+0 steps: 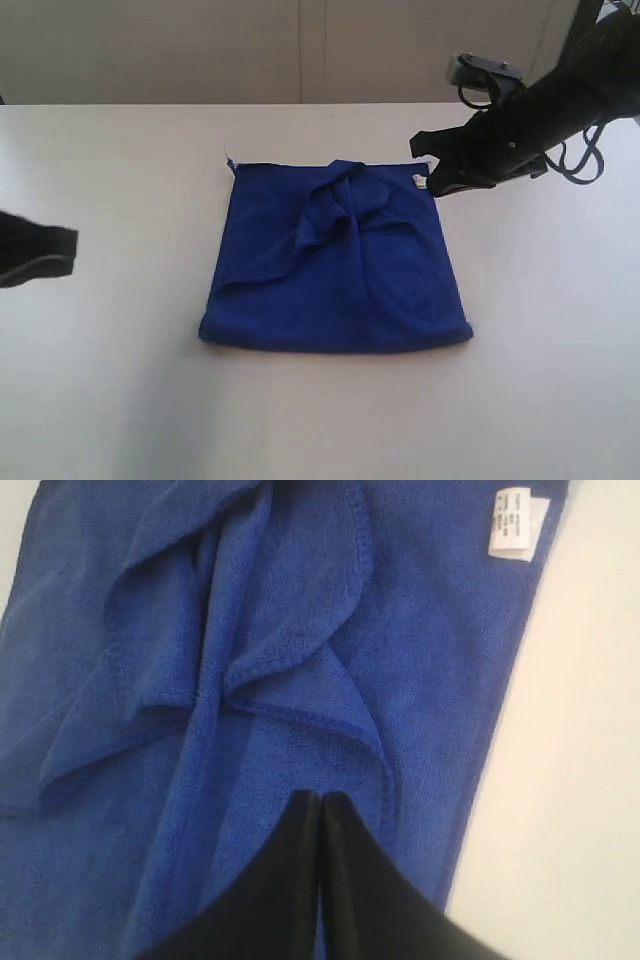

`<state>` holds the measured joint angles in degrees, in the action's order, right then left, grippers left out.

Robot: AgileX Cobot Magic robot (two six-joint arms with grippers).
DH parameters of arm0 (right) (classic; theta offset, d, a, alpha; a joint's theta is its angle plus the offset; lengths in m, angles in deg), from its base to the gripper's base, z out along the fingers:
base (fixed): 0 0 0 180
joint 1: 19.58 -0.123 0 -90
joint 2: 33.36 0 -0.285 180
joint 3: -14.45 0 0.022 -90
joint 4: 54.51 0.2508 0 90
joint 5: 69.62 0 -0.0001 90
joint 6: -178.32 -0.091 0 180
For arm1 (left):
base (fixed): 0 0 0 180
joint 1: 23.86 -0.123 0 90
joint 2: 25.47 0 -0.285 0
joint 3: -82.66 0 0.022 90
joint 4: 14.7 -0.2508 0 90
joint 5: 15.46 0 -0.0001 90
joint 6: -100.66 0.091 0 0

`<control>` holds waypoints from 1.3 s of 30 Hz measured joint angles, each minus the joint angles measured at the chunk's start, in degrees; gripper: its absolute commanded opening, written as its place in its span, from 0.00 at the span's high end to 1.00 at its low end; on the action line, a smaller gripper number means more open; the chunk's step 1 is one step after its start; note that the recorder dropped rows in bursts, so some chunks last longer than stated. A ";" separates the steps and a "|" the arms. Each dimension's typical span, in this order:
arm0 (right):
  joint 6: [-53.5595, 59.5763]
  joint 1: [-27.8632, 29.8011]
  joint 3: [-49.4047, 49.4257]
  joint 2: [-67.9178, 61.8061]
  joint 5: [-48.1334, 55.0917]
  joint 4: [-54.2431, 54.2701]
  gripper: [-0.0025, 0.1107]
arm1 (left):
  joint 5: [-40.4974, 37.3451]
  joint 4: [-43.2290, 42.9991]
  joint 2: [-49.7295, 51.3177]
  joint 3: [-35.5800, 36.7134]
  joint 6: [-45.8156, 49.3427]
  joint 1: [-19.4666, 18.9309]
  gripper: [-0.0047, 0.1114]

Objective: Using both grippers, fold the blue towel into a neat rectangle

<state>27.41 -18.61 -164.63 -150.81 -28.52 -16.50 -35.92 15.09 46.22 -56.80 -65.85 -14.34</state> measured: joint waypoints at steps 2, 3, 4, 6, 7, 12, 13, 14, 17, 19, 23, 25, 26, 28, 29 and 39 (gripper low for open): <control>0.44 0.00 -0.48 -0.38 -0.12 0.00 0.98 | 0.74 3.56 4.81 -3.38 3.50 1.65 0.96; 0.68 0.00 -0.76 -0.51 -0.12 0.00 0.98 | 1.39 4.81 7.34 -5.29 4.43 2.93 0.96; 0.80 0.00 -1.24 -0.79 -0.12 0.00 0.98 | 2.02 5.44 9.80 -7.18 5.05 4.33 0.96; 1.02 0.00 -2.26 -1.44 -0.12 0.46 0.98 | 3.22 6.24 14.00 -10.95 5.62 7.27 0.96; 1.02 0.00 -2.83 -1.81 -0.12 0.85 0.98 | 3.66 6.47 16.28 -12.81 5.77 8.68 0.96; 1.70 0.00 -6.03 -5.57 0.09 2.24 0.98 | 4.61 6.81 26.40 -20.73 5.77 13.51 0.96; 1.83 0.00 -6.68 -6.37 0.09 2.31 0.98 | 4.61 6.86 28.20 -22.21 5.77 14.22 0.96; 1.91 0.00 -7.72 -7.64 0.09 2.81 0.98 | 4.61 7.14 29.90 -23.64 5.77 14.81 0.96; 2.04 0.00 -10.14 -10.58 0.48 3.46 0.98 | 4.61 8.09 34.25 -28.18 5.66 16.00 0.96; 2.04 0.00 -11.92 -12.91 1.41 3.50 0.98 | 3.83 9.92 38.31 -32.98 5.66 16.12 0.96; 2.54 0.00 -12.71 -14.37 1.77 3.61 0.98 | 1.59 16.77 45.18 -40.19 5.56 16.28 0.96; 3.19 0.00 -12.71 -14.65 1.77 3.61 0.98 | 0.08 20.13 48.59 -43.48 5.46 16.50 0.96; 3.19 0.00 -12.71 -14.74 1.77 3.61 0.98 | -0.21 20.83 49.42 -44.07 5.46 16.62 0.96; 3.43 0.00 -12.71 -14.74 1.77 3.61 0.98 | -0.64 21.77 51.15 -45.84 5.46 17.20 0.96; 3.43 0.00 -12.75 -14.74 1.77 3.61 0.98 | -0.64 22.16 52.14 -46.64 5.46 17.86 0.96; 3.43 0.00 -12.75 -14.74 1.87 3.61 0.98 | 4.28 22.59 54.00 -47.10 31.98 22.19 0.69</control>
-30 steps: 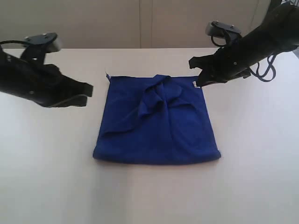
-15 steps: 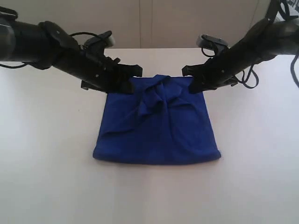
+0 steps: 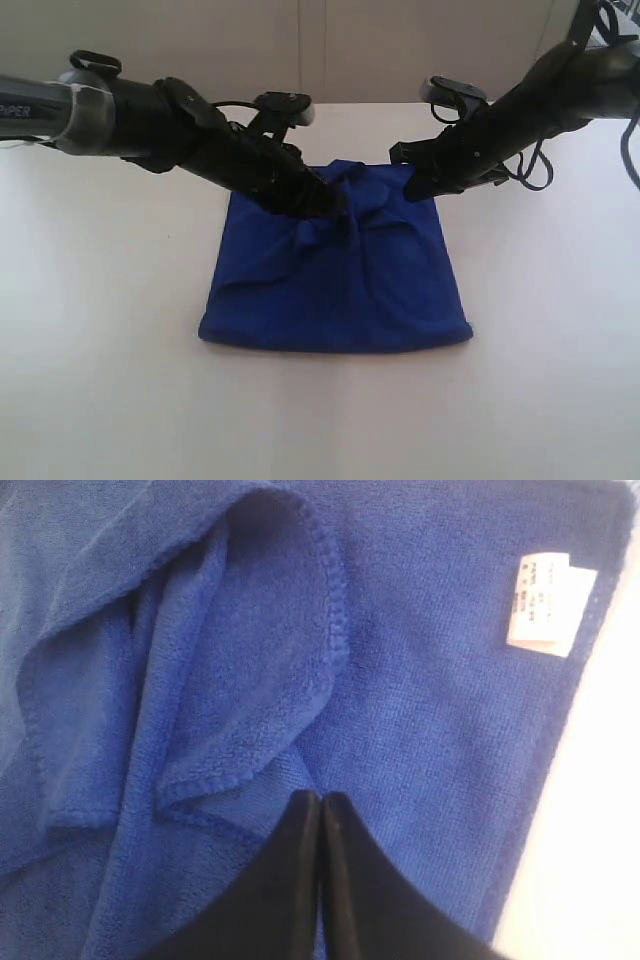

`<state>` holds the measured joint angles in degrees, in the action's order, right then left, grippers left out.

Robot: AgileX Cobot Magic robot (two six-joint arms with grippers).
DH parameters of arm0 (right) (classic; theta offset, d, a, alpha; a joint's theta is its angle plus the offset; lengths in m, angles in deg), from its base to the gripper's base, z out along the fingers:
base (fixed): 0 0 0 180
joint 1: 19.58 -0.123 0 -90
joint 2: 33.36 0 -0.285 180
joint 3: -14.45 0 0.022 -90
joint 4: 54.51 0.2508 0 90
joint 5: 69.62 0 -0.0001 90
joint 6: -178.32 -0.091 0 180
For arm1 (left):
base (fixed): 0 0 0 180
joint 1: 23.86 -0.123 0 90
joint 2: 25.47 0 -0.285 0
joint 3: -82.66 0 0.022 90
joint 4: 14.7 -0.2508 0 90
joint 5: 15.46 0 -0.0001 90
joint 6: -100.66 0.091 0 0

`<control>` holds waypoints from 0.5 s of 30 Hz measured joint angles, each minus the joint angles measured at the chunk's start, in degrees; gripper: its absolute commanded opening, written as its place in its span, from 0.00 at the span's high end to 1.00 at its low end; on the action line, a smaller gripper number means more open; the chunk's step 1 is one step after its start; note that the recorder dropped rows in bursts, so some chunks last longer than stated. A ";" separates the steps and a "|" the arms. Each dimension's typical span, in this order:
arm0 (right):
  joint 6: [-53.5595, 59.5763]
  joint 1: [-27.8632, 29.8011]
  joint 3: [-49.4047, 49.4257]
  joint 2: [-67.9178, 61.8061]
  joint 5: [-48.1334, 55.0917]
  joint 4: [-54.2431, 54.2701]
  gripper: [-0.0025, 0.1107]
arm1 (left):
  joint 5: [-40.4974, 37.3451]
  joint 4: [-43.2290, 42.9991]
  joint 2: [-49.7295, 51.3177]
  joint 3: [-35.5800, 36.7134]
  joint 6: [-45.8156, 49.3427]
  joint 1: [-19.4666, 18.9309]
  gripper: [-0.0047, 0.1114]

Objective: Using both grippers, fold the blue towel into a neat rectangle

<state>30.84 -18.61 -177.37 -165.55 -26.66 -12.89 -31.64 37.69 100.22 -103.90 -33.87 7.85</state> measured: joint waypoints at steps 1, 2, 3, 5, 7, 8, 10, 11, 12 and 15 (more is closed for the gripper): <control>0.00 0.00 0.00 0.00 0.00 0.00 0.98 | 0.54 0.00 0.00 0.00 2.30 0.34 0.68; 0.00 0.00 0.00 0.00 0.00 0.00 0.98 | 1.26 -0.26 0.00 0.00 5.72 1.04 0.67; 0.00 0.00 0.00 0.00 0.00 0.00 0.98 | 2.18 -0.55 0.00 0.00 8.26 1.60 0.66; 0.00 0.00 0.00 0.00 0.00 0.00 0.98 | 4.09 -0.94 0.12 0.00 11.89 2.55 0.62; 0.00 0.00 0.00 0.00 0.00 0.00 0.98 | 6.37 -1.22 0.34 0.00 15.87 3.45 0.57; 0.00 0.00 0.00 0.00 0.00 0.00 0.98 | 7.43 -1.54 0.63 0.00 17.70 3.74 0.55; 0.00 0.00 0.00 0.00 0.00 0.00 0.98 | 8.42 -2.69 1.02 0.00 20.34 4.04 0.54; 0.00 0.00 0.00 0.00 0.00 0.00 0.98 | 8.69 -3.60 1.13 0.00 21.08 4.15 0.54; 0.00 0.00 0.00 0.00 0.14 0.00 0.98 | 8.93 -4.77 1.27 0.00 21.43 4.15 0.54; 0.00 0.00 0.00 0.00 0.14 0.00 0.98 | 9.30 -8.76 1.36 0.00 22.14 4.15 0.54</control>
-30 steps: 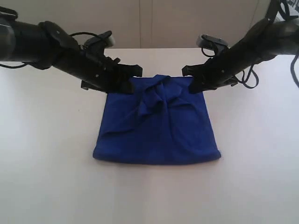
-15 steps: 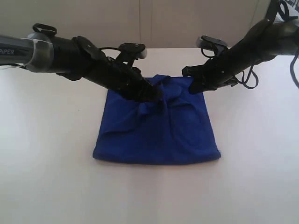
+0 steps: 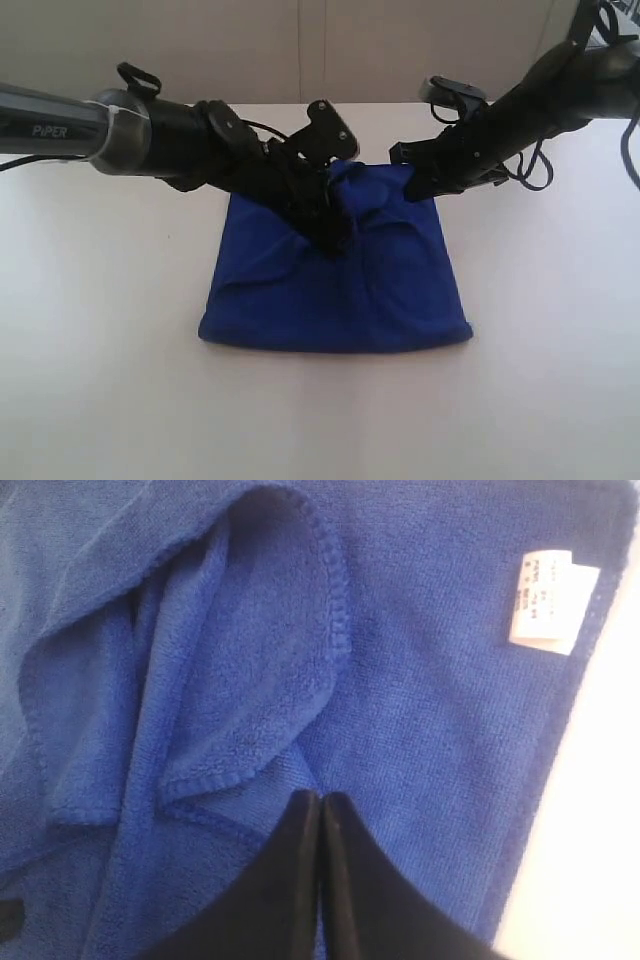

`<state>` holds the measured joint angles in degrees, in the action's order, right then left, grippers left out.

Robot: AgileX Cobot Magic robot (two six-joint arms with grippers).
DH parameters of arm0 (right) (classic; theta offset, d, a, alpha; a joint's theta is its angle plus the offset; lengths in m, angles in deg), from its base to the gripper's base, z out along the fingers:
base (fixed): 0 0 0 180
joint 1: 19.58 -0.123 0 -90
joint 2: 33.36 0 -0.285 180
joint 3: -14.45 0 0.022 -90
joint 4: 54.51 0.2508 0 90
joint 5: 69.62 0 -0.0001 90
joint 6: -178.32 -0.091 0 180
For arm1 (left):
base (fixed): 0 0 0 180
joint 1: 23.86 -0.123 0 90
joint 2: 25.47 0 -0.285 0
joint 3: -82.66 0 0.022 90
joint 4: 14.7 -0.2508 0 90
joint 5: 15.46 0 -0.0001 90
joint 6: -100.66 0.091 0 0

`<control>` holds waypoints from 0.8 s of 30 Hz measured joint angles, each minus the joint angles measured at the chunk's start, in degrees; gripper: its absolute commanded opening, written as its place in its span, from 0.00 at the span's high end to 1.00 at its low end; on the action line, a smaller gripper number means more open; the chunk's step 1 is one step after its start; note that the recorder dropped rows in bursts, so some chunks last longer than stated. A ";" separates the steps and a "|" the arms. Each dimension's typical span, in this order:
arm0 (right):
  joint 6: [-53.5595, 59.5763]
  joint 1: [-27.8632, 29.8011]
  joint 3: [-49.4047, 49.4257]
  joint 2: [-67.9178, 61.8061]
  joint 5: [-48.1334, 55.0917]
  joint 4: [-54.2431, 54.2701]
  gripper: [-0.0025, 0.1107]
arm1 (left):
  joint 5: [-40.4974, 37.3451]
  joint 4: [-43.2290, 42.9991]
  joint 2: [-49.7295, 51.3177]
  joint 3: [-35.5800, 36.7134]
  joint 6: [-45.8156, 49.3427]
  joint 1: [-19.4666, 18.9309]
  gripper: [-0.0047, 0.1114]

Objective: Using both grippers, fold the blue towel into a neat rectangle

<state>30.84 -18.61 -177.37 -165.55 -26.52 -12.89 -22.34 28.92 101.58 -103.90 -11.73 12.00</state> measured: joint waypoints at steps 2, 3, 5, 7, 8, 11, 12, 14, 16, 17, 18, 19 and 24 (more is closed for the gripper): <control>0.00 0.00 0.00 0.00 0.00 0.00 0.98 | 0.13 -2.07 0.00 0.00 0.15 0.00 0.54; 0.00 0.00 0.00 -0.04 0.00 0.00 0.98 | 0.25 -2.84 0.00 0.00 0.15 0.00 0.54; 0.00 0.00 0.00 -0.14 0.00 0.00 0.98 | 0.61 -4.37 0.13 0.00 0.15 0.00 0.54; 0.00 0.00 0.00 -0.37 0.00 0.00 0.98 | 1.78 -4.92 0.73 0.00 0.25 0.00 0.54; 0.00 0.00 -0.10 -0.50 0.00 0.00 0.98 | 2.47 -5.26 1.09 0.00 0.25 0.00 0.54; 0.00 0.00 -0.10 -1.08 0.12 0.00 0.98 | 3.50 -5.51 2.21 0.00 0.62 0.00 0.54; 0.00 0.00 -0.10 -1.08 0.12 0.00 0.98 | 3.60 -5.62 2.48 0.00 0.95 0.00 0.55; 0.00 0.00 -0.10 -1.20 0.15 0.00 0.98 | 4.13 -5.66 3.17 0.00 2.22 0.00 0.58; 0.00 0.00 -0.10 -1.20 0.15 0.00 0.98 | 5.27 -5.66 3.51 0.00 3.50 0.00 0.68; 0.00 0.00 -0.10 -1.20 0.15 0.00 0.98 | 5.75 -5.66 3.51 0.00 3.81 0.00 0.76; 0.00 0.00 -0.10 -1.20 0.15 0.00 0.98 | 6.88 -5.66 3.51 0.00 3.98 0.00 0.81; 0.00 0.00 -0.10 -1.20 0.15 0.00 0.98 | 7.76 -5.66 3.51 0.00 4.09 0.00 0.84; 0.10 0.00 -0.10 -1.20 0.15 0.00 0.98 | 7.94 -5.66 1.83 0.00 4.34 0.00 0.94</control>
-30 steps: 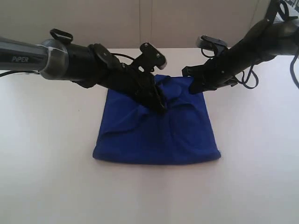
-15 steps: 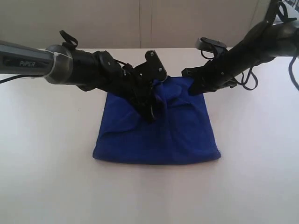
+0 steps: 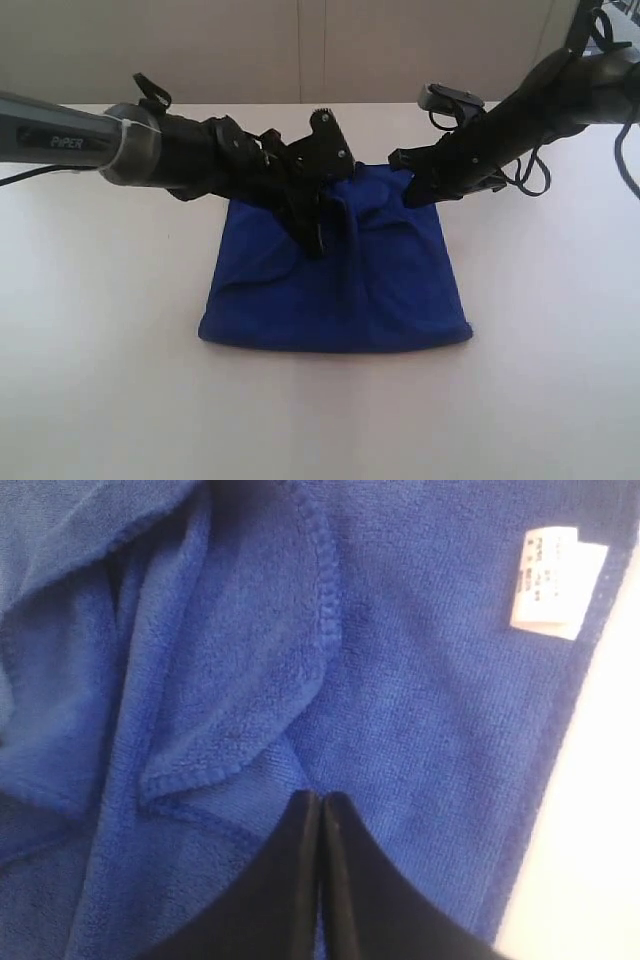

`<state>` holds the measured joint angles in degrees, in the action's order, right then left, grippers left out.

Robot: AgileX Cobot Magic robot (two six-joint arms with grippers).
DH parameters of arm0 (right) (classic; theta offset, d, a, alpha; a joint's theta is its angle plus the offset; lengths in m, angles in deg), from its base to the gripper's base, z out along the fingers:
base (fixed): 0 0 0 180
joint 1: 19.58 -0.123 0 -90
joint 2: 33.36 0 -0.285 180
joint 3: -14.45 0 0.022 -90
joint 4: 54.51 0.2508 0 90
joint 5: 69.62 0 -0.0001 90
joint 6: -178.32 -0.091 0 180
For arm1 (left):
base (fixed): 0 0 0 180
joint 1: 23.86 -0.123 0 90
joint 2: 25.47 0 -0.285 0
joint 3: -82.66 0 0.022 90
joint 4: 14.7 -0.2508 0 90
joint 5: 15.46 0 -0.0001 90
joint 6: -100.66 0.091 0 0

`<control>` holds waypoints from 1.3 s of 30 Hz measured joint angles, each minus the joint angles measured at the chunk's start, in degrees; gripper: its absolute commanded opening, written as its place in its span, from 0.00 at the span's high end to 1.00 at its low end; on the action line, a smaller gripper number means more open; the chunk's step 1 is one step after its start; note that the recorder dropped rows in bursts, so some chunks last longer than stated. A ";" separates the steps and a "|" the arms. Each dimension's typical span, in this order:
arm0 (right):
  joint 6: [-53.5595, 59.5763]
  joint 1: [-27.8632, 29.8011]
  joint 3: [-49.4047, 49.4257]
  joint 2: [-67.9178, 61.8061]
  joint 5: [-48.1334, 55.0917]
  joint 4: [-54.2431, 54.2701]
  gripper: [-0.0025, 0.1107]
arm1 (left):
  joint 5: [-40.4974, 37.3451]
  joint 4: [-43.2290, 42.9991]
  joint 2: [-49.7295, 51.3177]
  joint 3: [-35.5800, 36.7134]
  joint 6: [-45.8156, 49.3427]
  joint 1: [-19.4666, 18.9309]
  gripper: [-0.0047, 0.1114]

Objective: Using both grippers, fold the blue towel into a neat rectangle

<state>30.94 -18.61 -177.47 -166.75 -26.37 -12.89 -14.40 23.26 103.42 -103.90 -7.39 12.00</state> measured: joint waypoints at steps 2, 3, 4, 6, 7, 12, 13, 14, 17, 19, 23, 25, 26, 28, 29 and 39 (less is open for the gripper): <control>0.00 0.00 0.00 0.00 0.00 0.00 0.98 | -1.79 0.00 -1.91 0.00 0.00 0.00 0.94; 0.00 0.00 0.00 0.00 0.11 0.00 0.98 | -2.77 0.00 -2.57 0.00 0.00 0.00 0.94; 0.00 0.00 0.00 0.00 0.14 0.00 0.98 | -3.76 0.00 -3.16 0.00 0.00 -0.11 0.94; 0.00 0.00 0.00 0.00 0.75 0.00 0.98 | -6.03 -0.09 -4.06 0.00 0.00 -0.95 0.94; 0.00 0.00 -0.11 0.00 0.99 0.00 0.98 | -7.84 -0.09 -4.11 0.00 -0.09 -2.23 0.94; 0.00 0.00 -0.20 0.00 0.89 0.00 0.98 | -15.03 -0.09 -4.00 0.00 -2.50 -5.42 0.94; 0.00 0.00 -0.20 0.00 0.77 0.00 0.98 | -15.85 -0.09 -3.76 0.00 -2.50 -5.42 0.94; 0.00 0.00 -0.20 0.00 0.77 0.00 0.98 | -16.42 -0.09 -3.52 0.00 -2.50 -5.42 0.94; 0.00 0.00 -0.20 0.00 0.77 0.00 0.98 | -18.08 -0.09 -2.52 0.00 -2.50 -5.42 0.93; 0.00 0.00 -0.20 0.00 0.77 0.00 0.98 | -18.56 -0.09 -1.72 0.00 -2.50 -5.42 0.86; 0.00 0.00 -0.20 0.00 0.77 0.00 0.98 | -18.94 -0.09 -1.44 0.00 -2.50 -5.42 0.66; 0.00 0.00 -0.20 0.00 0.77 0.00 0.98 | -18.94 -0.09 -1.44 0.00 -2.50 -5.42 0.57; 0.00 0.00 -0.20 0.00 0.77 0.00 0.98 | -18.97 -0.09 -1.44 0.00 -2.66 -5.42 0.55; 0.00 0.00 -0.20 0.00 0.77 0.00 0.98 | -19.08 -0.09 -1.79 0.00 -3.87 -5.42 0.53; 0.00 0.00 -0.20 0.00 0.77 0.00 0.98 | -19.08 -0.09 -2.21 0.00 -4.65 -5.42 0.53; 0.00 0.00 -0.20 0.00 1.14 0.00 0.98 | -18.35 0.15 -8.81 -0.15 -30.81 -6.59 0.53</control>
<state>30.94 -18.61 -177.67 -166.75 -25.23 -12.89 -32.75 23.41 94.61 -104.05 -38.20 5.41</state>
